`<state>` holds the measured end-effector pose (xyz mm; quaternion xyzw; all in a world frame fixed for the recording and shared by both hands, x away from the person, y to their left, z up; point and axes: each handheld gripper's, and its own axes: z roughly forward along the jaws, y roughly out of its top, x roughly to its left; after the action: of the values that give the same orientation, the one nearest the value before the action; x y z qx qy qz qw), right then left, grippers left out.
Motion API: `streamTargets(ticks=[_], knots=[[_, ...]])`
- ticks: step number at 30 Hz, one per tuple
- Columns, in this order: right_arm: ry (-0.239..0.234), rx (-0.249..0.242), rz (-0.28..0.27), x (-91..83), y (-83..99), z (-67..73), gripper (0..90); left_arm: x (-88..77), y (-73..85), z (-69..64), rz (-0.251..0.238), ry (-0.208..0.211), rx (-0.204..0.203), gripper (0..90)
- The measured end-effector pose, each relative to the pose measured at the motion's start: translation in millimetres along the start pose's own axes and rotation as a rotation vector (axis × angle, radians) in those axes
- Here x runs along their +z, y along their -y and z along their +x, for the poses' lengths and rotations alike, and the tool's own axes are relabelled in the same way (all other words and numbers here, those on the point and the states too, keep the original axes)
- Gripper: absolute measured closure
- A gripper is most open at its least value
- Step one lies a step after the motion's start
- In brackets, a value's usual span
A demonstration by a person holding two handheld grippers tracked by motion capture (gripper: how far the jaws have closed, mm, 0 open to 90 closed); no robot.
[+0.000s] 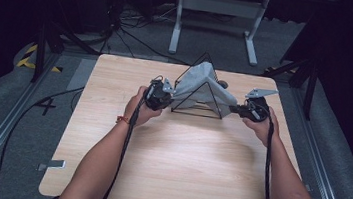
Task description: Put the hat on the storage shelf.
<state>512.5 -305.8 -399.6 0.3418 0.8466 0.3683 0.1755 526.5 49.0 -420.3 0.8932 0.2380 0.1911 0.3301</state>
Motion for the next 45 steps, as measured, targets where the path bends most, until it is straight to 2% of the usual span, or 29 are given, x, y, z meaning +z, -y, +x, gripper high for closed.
streamTargets(ticks=[2,3,5,8,11,13,14,16,17,20,21,23,26,28,31,38,45], knots=[[0.010,-0.008,0.021,4.6,2.6,-0.1,87.3,4.0,1.7,1.3,0.004,-0.002,-0.007,84.9],[0.010,0.000,0.022,6.0,3.4,-0.7,87.3,5.7,2.6,3.1,-0.003,0.003,-0.024,84.9],[0.008,0.009,0.028,9.0,5.0,-2.3,87.3,9.3,3.8,5.6,0.013,0.023,-0.041,84.8],[0.020,0.004,0.069,18.5,8.2,-2.0,87.3,15.9,5.5,3.6,0.044,0.017,-0.021,84.8],[0.030,0.003,0.101,27.3,10.7,0.6,87.3,22.8,10.1,2.6,0.075,0.009,-0.032,84.9],[0.035,0.003,0.129,34.3,14.4,1.6,87.2,24.3,13.9,5.5,0.073,0.030,-0.059,84.8],[0.028,0.017,0.114,35.0,15.7,0.8,86.8,23.9,14.8,5.3,0.052,0.027,-0.085,84.6],[0.033,0.037,0.090,32.6,16.0,-1.0,84.5,21.2,14.8,5.0,0.020,0.007,-0.096,81.8],[0.042,0.041,0.085,31.3,15.9,-1.2,82.6,17.7,15.1,5.0,0.004,0.008,-0.088,78.3],[0.059,0.050,0.061,22.5,17.3,-4.5,76.5,8.3,18.9,6.9,-0.042,0.003,-0.099,67.0],[0.057,0.054,0.047,18.4,18.3,-5.7,74.0,1.5,22.0,9.3,-0.071,0.008,-0.118,61.9],[0.061,0.071,0.023,8.1,19.6,-7.9,69.9,-9.4,27.8,12.2,-0.119,0.008,-0.156,57.8],[0.070,0.066,-0.010,-5.9,21.0,-8.4,66.5,-23.7,34.9,14.2,-0.138,-0.005,-0.172,47.9],[0.071,0.070,-0.026,-15.6,22.0,-6.7,63.9,-33.9,40.3,14.3,-0.147,-0.001,-0.171,45.8],[0.082,0.050,-0.030,-28.6,23.7,-2.0,61.2,-48.6,48.4,11.3,-0.138,-0.009,-0.155,39.8],[0.093,0.013,-0.021,-51.8,33.9,13.4,52.3,-76.1,72.2,0.6,-0.088,0.011,-0.131,31.1],[0.103,-0.005,-0.006,-73.0,55.1,27.9,45.0,-92.5,102.6,-18.6,-0.034,0.032,-0.093,26.1]])
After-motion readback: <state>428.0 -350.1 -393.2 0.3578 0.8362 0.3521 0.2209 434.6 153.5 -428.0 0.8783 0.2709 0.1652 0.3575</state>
